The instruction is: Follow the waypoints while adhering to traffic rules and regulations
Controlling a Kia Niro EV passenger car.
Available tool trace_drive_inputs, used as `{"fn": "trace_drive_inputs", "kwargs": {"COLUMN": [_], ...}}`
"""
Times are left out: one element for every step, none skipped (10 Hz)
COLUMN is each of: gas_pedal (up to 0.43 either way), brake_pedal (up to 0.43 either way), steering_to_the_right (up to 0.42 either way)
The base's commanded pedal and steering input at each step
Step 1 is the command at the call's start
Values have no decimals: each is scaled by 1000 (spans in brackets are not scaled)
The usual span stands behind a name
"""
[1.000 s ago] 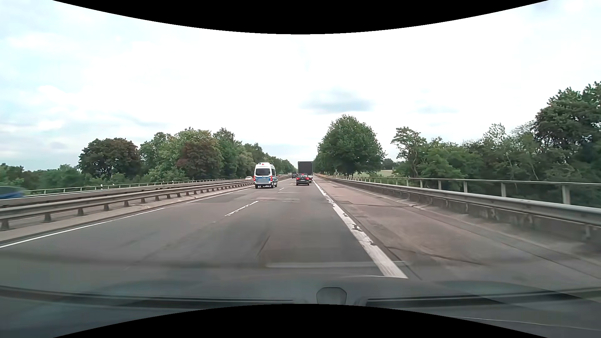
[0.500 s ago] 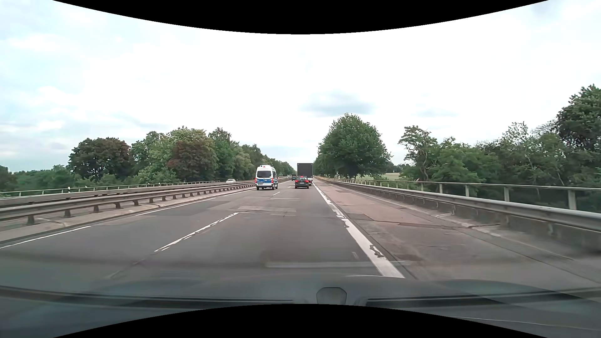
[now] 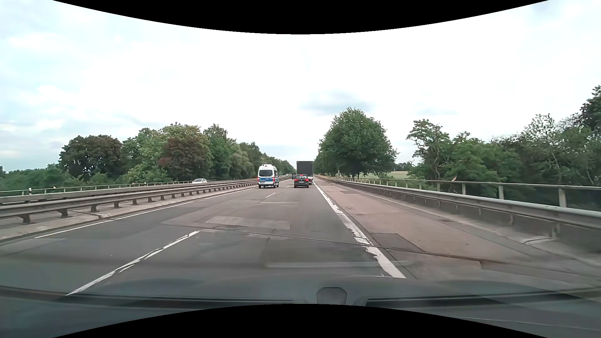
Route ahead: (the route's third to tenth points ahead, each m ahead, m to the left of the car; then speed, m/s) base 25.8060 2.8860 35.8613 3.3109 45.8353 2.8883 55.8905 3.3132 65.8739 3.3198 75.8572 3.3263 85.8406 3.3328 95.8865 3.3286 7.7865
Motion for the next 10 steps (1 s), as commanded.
{"fn": "trace_drive_inputs", "kwargs": {"gas_pedal": [0, 0, 0, 0, 0, 0, 0, 0, 0, 0], "brake_pedal": [43, 18, 6, 0, 0, 0, 0, 0, 0, 0], "steering_to_the_right": [-2, -2, -2, -2, -2, -2, -2, -2, -2, -3]}}
